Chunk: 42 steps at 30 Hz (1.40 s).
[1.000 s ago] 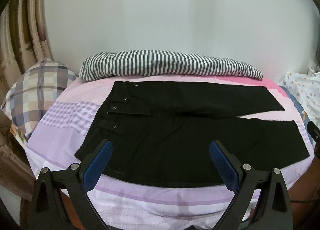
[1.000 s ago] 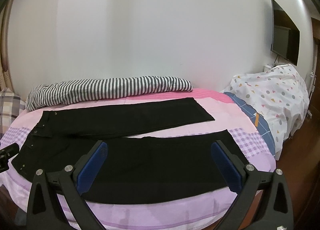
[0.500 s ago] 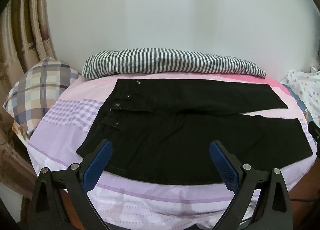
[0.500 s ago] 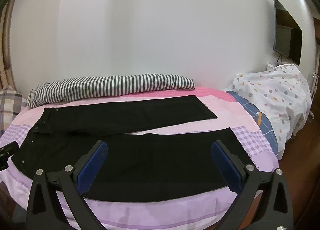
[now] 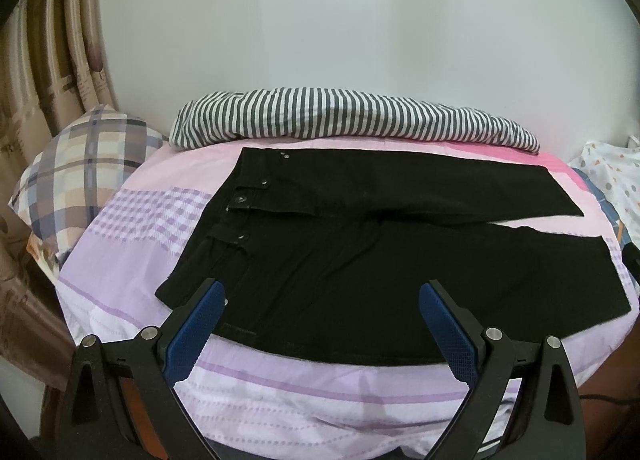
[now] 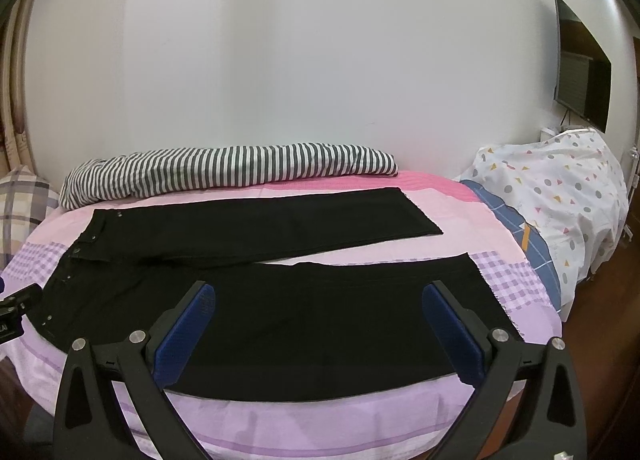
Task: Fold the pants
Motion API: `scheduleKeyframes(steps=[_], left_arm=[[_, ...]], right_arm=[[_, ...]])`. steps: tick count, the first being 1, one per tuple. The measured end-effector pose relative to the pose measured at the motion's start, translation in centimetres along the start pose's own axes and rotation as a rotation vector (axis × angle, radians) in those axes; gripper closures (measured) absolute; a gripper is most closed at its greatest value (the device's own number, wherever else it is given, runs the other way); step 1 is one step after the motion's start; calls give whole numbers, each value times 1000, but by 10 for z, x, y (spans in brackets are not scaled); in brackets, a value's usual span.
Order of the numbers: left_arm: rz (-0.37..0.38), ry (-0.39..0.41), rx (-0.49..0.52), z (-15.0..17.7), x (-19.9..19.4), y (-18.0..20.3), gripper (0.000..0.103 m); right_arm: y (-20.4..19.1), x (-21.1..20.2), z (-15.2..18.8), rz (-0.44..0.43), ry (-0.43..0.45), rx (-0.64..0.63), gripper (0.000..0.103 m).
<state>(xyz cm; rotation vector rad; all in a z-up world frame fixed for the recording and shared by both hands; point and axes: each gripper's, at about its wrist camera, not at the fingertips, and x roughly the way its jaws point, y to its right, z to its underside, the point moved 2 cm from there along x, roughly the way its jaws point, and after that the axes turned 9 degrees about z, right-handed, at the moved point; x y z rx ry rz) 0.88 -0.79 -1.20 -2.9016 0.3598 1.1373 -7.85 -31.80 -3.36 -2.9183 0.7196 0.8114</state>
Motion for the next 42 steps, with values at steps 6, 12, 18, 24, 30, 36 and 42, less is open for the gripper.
scheduleKeyframes(steps=[6, 12, 18, 24, 30, 36, 42], left_arm=[[1, -7, -1, 2, 1, 0, 6], [-2, -12, -8, 5, 3, -3, 6], [7, -30, -19, 4, 8, -8, 6], [17, -64, -40, 4, 20, -16, 6], [7, -97, -63, -2, 39, -33, 6], [20, -120, -102, -30, 63, -68, 28], [147, -159, -274, -85, 102, -134, 46]], right_arm=[[0, 0, 0, -2, 0, 0, 0], [0, 2, 2, -1, -6, -5, 0], [-2, 5, 4, 3, -20, -12, 0], [-2, 10, 5, -5, -44, -3, 0], [-3, 18, 5, -37, -76, 30, 0], [-11, 44, 1, -62, -162, 62, 0], [-32, 76, -21, -108, -226, 98, 0]])
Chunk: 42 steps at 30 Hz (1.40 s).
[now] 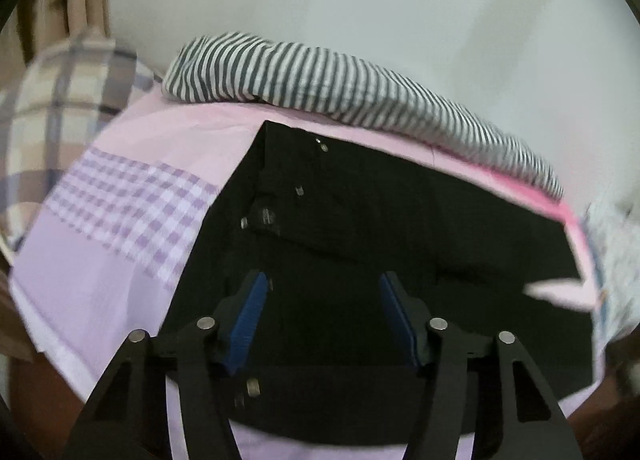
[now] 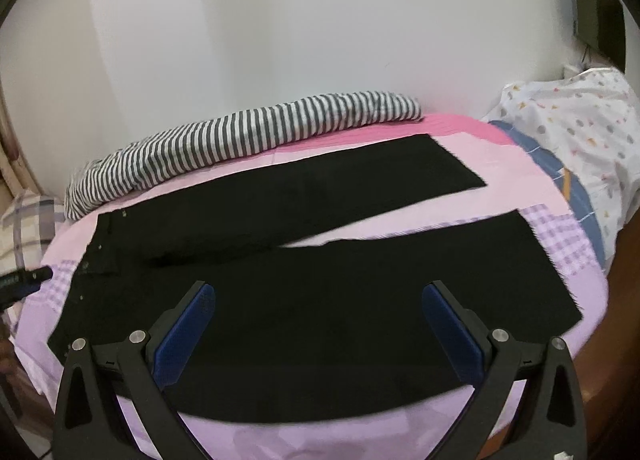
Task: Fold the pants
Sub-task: 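Lower the left tool onto the pants waistband and close it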
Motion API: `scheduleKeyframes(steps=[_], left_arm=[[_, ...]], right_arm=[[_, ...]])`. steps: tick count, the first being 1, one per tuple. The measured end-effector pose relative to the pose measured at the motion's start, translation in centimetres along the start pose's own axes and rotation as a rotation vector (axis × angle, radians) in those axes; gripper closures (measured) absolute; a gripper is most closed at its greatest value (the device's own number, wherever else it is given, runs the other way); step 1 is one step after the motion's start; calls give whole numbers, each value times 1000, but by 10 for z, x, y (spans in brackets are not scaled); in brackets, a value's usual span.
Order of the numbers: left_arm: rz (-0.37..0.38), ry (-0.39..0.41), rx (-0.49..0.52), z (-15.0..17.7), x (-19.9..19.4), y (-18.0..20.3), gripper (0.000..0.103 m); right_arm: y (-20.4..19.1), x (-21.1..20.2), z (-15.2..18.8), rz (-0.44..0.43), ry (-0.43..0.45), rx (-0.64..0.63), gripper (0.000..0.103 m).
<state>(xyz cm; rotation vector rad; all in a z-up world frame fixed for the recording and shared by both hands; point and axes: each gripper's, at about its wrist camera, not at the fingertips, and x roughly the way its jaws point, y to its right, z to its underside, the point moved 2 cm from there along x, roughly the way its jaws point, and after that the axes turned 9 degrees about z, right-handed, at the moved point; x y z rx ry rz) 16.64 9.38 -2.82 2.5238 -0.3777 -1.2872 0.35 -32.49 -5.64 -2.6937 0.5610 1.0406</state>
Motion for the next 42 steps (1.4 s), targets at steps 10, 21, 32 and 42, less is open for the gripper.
scheduleKeyframes(steps=[10, 21, 32, 42], left_arm=[[232, -95, -303, -116, 72, -89, 63], [307, -203, -471, -149, 173, -142, 72], [383, -224, -468, -163, 214, -141, 81], [422, -233, -481, -175, 236, -141, 81]], right_arm=[[-35, 47, -22, -11, -87, -22, 0], [-67, 92, -41, 23, -135, -72, 0], [-107, 131, -56, 5, -149, -133, 0], [-128, 156, -70, -40, -143, -174, 0]])
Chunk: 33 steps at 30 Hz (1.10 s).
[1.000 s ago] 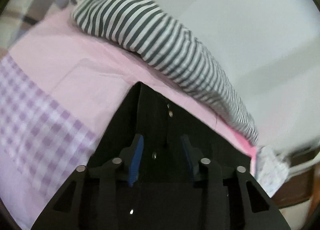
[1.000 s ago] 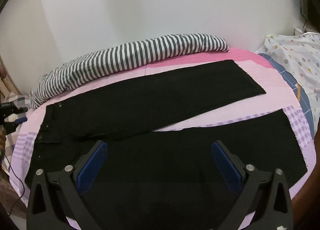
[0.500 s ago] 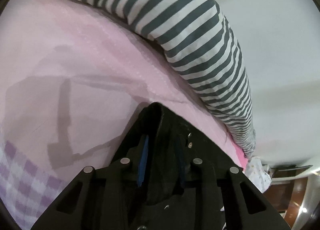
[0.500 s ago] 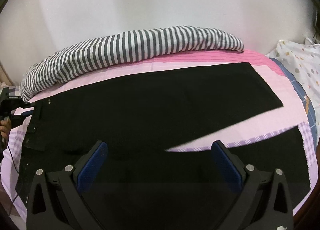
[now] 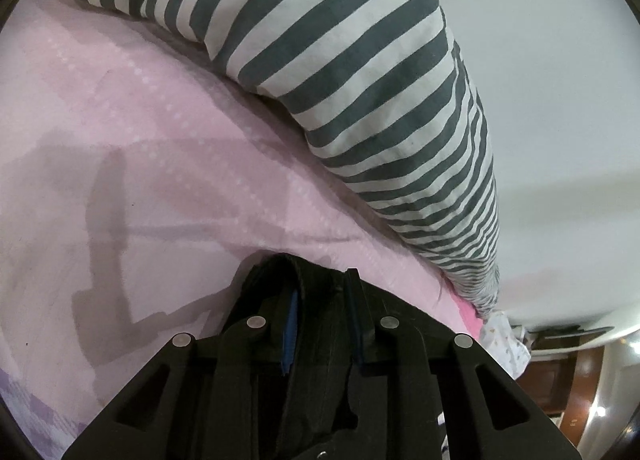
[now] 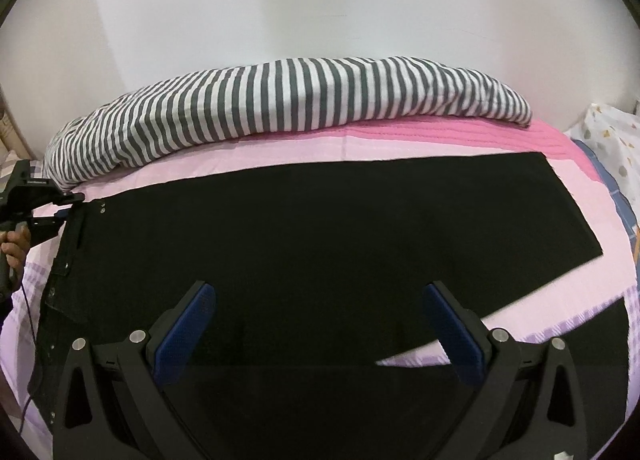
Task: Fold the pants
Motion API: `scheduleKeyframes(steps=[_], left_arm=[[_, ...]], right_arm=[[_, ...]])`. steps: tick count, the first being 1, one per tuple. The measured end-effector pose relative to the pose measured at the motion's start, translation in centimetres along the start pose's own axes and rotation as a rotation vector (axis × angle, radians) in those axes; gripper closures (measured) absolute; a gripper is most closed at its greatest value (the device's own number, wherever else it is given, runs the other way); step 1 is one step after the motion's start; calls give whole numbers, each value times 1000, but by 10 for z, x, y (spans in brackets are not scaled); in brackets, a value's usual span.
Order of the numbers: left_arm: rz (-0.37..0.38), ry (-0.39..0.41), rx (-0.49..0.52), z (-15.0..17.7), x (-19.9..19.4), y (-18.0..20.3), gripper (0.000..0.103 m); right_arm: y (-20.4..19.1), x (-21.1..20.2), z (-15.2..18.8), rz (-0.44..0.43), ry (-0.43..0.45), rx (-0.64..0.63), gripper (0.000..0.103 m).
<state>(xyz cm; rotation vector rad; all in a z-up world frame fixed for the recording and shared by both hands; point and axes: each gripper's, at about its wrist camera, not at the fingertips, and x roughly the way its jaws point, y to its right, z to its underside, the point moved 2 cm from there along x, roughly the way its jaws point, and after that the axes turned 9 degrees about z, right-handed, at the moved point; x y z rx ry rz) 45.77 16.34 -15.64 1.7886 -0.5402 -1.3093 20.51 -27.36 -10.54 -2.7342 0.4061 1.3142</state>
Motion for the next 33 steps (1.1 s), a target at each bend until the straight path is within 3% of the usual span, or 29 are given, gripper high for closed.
scheduleKeyframes(steps=[2, 7, 10, 14, 19, 22, 25, 30, 33], left_arm=[[-24, 13, 37, 3, -3, 2, 95], [30, 112, 116, 18, -30, 21, 97], [72, 174, 194, 35, -49, 43, 97], [70, 214, 290, 55, -65, 70, 97], [92, 252, 345, 78, -72, 98, 97], [98, 261, 342, 86, -79, 100, 97], [98, 265, 332, 90, -91, 94, 97], [68, 268, 338, 95, -96, 97, 97], [52, 266, 338, 94, -94, 97, 97]], right_arm=[[-4, 8, -8, -19, -4, -45, 0], [-10, 30, -38, -145, -57, -229, 0], [-17, 39, -57, -174, -54, -379, 0], [-30, 56, -86, -229, -46, -569, 1], [-45, 87, -119, -352, -118, -658, 1], [-59, 105, -135, -430, -172, -716, 6], [-77, 122, -146, -512, -236, -778, 23], [-100, 138, -148, -625, -315, -854, 26], [-113, 140, -145, -671, -343, -897, 34]])
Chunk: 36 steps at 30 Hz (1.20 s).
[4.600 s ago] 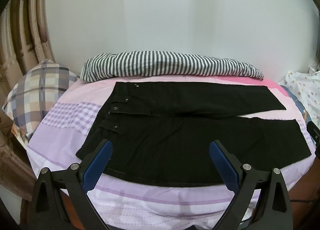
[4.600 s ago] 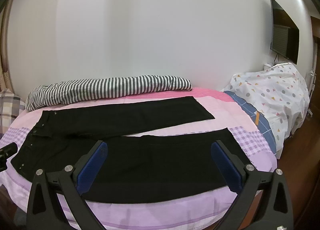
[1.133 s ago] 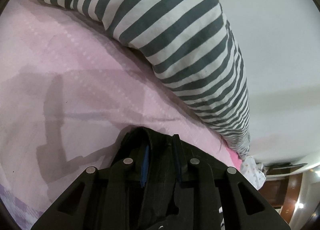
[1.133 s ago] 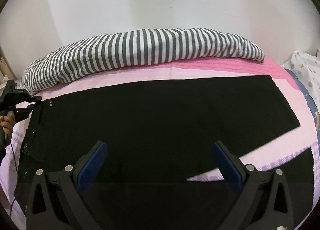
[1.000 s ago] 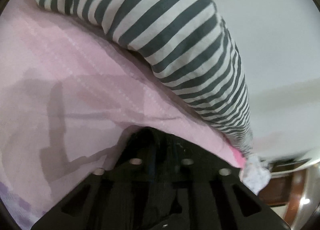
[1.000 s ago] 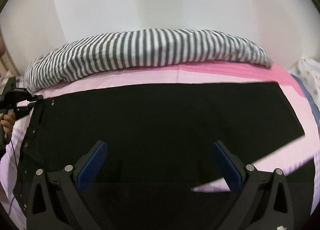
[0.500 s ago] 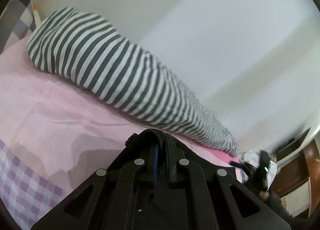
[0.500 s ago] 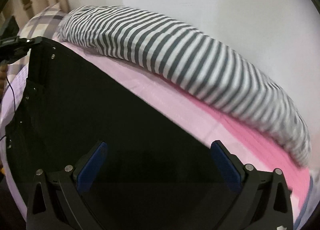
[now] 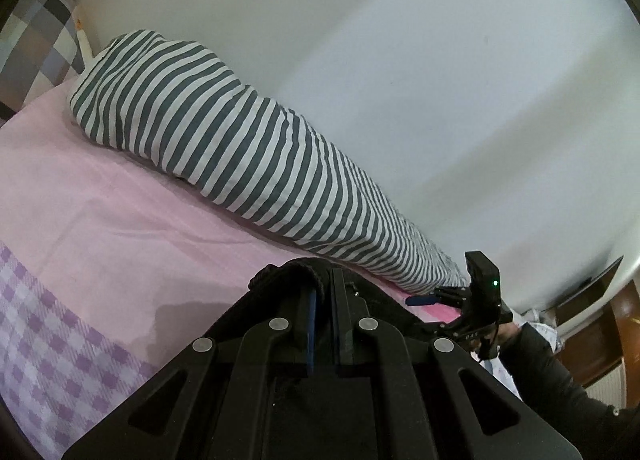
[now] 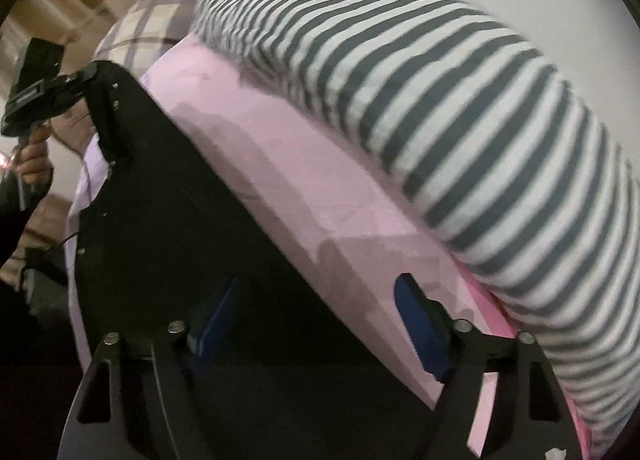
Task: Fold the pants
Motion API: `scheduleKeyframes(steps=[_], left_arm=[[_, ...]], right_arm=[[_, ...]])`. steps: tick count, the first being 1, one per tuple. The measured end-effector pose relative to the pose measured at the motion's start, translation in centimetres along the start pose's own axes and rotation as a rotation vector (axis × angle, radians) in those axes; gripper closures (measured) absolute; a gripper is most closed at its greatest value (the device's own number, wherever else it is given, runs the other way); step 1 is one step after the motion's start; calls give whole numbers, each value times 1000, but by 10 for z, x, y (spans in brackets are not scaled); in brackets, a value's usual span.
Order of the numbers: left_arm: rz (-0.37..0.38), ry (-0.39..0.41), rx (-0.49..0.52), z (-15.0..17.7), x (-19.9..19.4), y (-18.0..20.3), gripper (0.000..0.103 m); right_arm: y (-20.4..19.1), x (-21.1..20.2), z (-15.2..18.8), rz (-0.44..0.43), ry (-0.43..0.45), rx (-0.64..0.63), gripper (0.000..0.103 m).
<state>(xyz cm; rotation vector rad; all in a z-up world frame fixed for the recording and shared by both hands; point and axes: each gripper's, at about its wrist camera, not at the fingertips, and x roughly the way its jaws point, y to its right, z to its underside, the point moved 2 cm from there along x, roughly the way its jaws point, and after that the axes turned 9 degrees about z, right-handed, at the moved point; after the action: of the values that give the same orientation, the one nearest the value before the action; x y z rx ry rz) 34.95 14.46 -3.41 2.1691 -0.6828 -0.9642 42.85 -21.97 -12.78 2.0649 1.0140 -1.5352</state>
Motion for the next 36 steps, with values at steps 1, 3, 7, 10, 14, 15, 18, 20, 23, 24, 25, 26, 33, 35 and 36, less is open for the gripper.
scheduleKeyframes(steps=[1, 3, 7, 10, 14, 15, 18, 20, 23, 24, 25, 26, 33, 35, 36], left_arm=[[-2, 0, 1, 0, 1, 0, 97], [-10, 2, 3, 0, 2, -1, 97], [-13, 6, -1, 0, 3, -2, 97], [-16, 5, -4, -1, 3, -4, 97], [-17, 4, -8, -2, 4, -6, 97], [-18, 4, -10, -2, 5, -6, 97], [-26, 1, -5, -3, 7, -8, 97], [-29, -2, -4, -4, 8, -10, 97], [-37, 3, -5, -4, 8, -11, 97], [-45, 7, 5, -4, 7, -11, 97], [-53, 9, 14, -3, 6, -10, 97], [-56, 12, 22, -2, 4, -9, 97], [-52, 27, 98, 14, -28, 11, 97], [-44, 19, 127, 21, -40, 19, 97], [-35, 14, 142, 27, -48, 25, 97]], right_arm=[[-2, 2, -1, -10, -8, -13, 35], [-5, 8, -2, -16, -31, -43, 39], [-1, 12, 11, -16, -76, -64, 52], [4, 13, 23, -17, -105, -46, 62], [4, 15, 37, 30, -135, -49, 72], [2, 16, 41, 51, -143, -54, 74], [-2, 13, 49, 101, -151, -54, 86], [-10, 7, 56, 164, -142, -64, 90], [-22, -8, 62, 267, -102, -49, 94], [-27, -14, 63, 296, -83, -41, 94], [-35, -21, 65, 336, -61, -35, 94], [-45, -29, 67, 381, -39, -29, 94], [-98, -86, 103, 552, 85, 75, 95], [-116, -100, 122, 588, 117, 130, 95], [-122, -103, 130, 596, 126, 144, 95]])
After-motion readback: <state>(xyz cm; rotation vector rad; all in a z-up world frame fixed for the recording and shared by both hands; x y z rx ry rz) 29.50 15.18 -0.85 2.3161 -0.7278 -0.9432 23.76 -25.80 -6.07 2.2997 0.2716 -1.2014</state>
